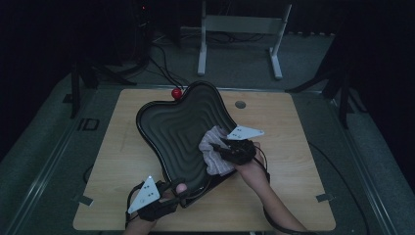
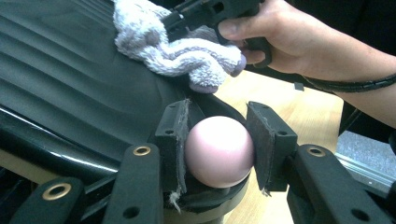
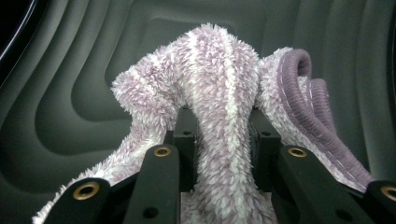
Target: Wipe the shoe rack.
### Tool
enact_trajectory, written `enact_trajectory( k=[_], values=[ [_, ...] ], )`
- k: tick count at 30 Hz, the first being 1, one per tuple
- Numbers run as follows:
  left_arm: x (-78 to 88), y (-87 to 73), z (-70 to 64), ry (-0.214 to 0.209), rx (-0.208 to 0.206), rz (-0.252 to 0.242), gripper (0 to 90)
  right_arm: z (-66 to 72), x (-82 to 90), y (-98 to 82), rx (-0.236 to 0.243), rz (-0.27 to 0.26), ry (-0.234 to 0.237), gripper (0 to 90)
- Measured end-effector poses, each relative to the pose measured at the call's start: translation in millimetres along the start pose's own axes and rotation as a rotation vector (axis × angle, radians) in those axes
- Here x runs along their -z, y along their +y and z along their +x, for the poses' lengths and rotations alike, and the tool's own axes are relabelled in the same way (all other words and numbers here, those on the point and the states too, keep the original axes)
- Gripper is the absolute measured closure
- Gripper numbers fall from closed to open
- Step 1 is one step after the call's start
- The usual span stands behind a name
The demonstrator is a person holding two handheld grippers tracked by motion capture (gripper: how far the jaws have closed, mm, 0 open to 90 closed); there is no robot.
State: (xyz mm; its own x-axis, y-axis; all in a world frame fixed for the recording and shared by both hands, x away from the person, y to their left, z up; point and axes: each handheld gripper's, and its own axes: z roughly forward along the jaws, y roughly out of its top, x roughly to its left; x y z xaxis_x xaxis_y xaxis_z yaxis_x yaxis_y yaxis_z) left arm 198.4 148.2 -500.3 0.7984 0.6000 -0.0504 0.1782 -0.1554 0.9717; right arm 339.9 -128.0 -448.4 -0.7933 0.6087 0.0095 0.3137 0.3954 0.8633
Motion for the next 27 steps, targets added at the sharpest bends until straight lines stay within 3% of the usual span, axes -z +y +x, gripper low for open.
enact_trajectory(
  k=[10, 16, 20, 27],
  values=[
    [-0.1, -0.1, -0.2, 0.001, 0.002, -0.001, 60.3, 5.1, 6.1, -10.6, 0.000, -0.007, -0.003, 70.3],
    [0.0, 0.1, 0.1, -0.001, 0.000, 0.000, 60.3, 1.7, 7.1, -4.1, -0.039, -0.005, 0.020, 70.2],
    [0.0, 0.1, 0.3, -0.002, -0.001, 0.001, 60.3, 2.6, 9.1, 10.0, -0.033, -0.032, 0.027, 70.3],
    [0.0, 0.1, 0.1, -0.002, 0.000, 0.000, 60.3, 3.4, 7.0, 52.7, -0.012, -0.100, 0.039, 70.3]
  ],
)
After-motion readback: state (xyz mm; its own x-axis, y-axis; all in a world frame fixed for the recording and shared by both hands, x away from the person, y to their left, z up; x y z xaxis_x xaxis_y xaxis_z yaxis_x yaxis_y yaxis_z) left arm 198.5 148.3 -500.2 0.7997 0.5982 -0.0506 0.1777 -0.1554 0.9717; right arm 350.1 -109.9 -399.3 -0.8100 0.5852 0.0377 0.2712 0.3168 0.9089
